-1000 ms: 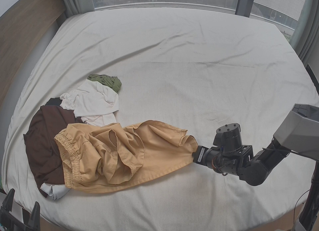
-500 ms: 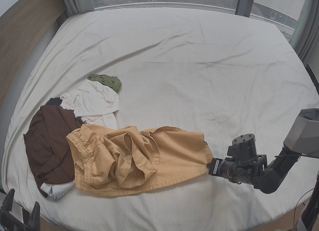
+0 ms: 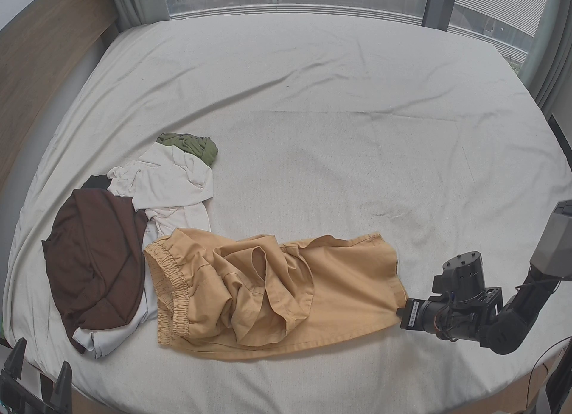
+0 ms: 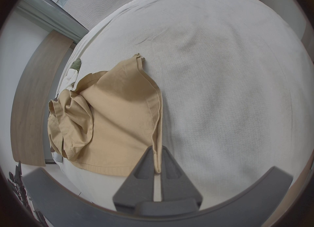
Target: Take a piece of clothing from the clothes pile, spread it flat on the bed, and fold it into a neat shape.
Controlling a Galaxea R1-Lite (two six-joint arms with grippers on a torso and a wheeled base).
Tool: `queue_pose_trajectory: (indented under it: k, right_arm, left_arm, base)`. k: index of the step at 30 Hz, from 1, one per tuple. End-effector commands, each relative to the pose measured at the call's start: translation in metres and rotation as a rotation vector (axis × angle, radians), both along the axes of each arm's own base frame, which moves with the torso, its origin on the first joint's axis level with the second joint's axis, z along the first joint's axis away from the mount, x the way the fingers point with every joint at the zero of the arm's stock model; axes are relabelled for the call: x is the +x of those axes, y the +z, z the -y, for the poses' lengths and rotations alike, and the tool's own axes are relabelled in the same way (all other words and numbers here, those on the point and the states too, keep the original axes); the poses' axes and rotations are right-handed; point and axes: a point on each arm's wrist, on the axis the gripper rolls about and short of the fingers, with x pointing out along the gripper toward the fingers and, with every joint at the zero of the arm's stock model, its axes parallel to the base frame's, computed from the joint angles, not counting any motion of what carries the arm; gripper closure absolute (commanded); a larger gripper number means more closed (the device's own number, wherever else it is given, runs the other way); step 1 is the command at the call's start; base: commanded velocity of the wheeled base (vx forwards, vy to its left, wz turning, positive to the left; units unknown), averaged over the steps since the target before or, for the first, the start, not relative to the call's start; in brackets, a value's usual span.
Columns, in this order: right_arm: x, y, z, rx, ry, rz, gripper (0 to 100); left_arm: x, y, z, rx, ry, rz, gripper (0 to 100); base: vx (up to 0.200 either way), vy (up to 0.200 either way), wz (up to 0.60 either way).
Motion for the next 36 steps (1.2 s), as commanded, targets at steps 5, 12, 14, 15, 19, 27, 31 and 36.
queue_pose_trajectory:
  k: [5,12,14,15,19,27,31,36]
  right_arm:
    - [-0.015,-0.004,0.015,-0.039,-0.004,-0.023,100]
    - [-0.026,-0.009,0.023,-0.044,-0.009,-0.046,100]
    - [-0.028,-0.009,0.024,-0.046,-0.008,-0.047,100]
    - [-0.032,-0.011,0.025,-0.047,-0.007,-0.053,100]
    - [-0.038,-0.013,0.028,-0.044,-0.003,-0.058,100]
    - [-0.050,-0.015,0.033,-0.053,0.000,-0.081,100]
    - [-0.053,-0.016,0.035,-0.059,0.003,-0.090,100]
    - [-0.056,-0.017,0.040,-0.069,-0.008,-0.103,100]
  left_arm:
    - [0.000,-0.005,0.000,0.001,0.000,-0.001,0]
    - [0.000,-0.005,0.000,0.001,0.002,-0.001,0]
    - [0.000,-0.005,0.000,0.001,0.000,0.000,0]
    - [0.000,-0.005,0.000,0.001,0.002,-0.001,0]
    - [0.000,-0.005,0.000,0.001,0.000,-0.001,0]
    - [0.000,-0.005,0.000,0.003,0.002,-0.001,0]
    - [0.000,-0.005,0.000,0.003,0.000,-0.001,0]
    - [0.000,-0.005,0.000,0.003,0.000,-0.001,0]
  base:
    - [0.000,0.000,0.00]
    - [0.000,0.000,0.00]
    - [0.000,0.000,0.00]
    - [0.000,0.000,0.00]
    - [0.000,0.000,0.00]
    - [0.000,0.000,0.00]
    - [0.000,0.000,0.00]
    - [0.000,0.000,0.00]
